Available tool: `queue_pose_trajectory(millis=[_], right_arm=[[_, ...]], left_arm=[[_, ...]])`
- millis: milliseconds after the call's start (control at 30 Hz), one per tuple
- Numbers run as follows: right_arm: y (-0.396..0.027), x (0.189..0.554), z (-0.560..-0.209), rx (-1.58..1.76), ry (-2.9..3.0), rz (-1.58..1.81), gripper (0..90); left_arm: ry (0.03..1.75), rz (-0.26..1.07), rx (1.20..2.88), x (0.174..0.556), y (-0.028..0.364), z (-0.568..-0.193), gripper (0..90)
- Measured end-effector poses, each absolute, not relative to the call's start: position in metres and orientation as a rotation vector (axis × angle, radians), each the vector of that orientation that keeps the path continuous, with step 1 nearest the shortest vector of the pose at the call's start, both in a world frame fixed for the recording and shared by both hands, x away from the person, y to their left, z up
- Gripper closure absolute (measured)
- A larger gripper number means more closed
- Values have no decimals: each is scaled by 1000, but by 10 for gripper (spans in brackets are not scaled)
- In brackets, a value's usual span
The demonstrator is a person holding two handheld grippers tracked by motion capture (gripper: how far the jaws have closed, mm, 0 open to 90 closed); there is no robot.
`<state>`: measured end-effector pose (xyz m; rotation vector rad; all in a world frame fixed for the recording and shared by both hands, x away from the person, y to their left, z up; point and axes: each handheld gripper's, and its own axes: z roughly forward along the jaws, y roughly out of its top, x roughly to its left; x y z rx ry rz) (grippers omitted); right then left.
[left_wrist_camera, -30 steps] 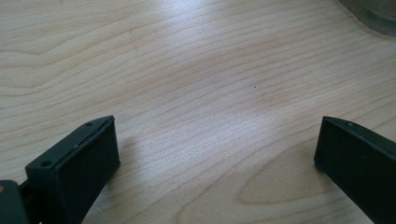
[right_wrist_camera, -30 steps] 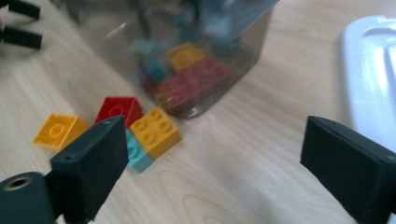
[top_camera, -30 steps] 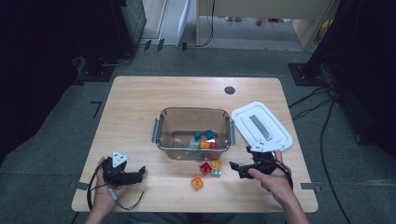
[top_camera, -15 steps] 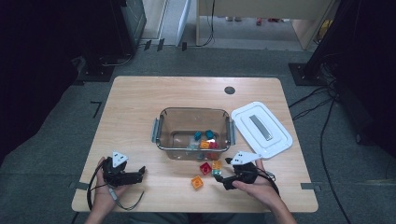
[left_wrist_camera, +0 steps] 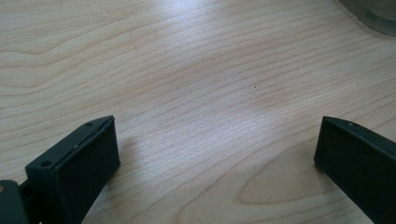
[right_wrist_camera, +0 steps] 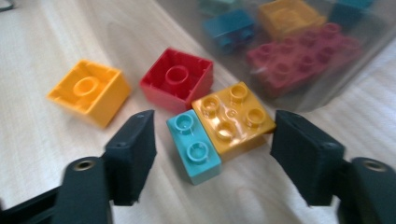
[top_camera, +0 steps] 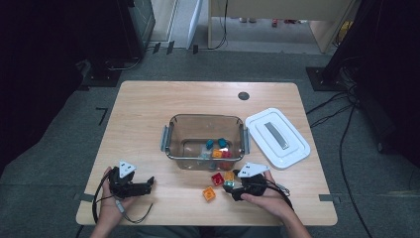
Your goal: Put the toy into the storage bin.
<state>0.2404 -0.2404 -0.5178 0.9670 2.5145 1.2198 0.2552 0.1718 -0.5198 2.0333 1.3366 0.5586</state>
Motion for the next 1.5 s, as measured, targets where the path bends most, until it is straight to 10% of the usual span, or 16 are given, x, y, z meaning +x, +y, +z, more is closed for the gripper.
queue_pose_trajectory(millis=[933, 1167, 1500], right_arm=[[-254, 225, -519, 937, 2459, 1102, 437], [-276, 215, -519, 1013, 2465, 1093, 282], [-279, 199, -520, 993, 2441, 1127, 633]], left_arm=[[1337, 558, 2033, 255, 172, -520, 0], [1336, 559, 2034, 255, 172, -520, 0], [1337, 559, 2033, 255, 172, -520, 0]])
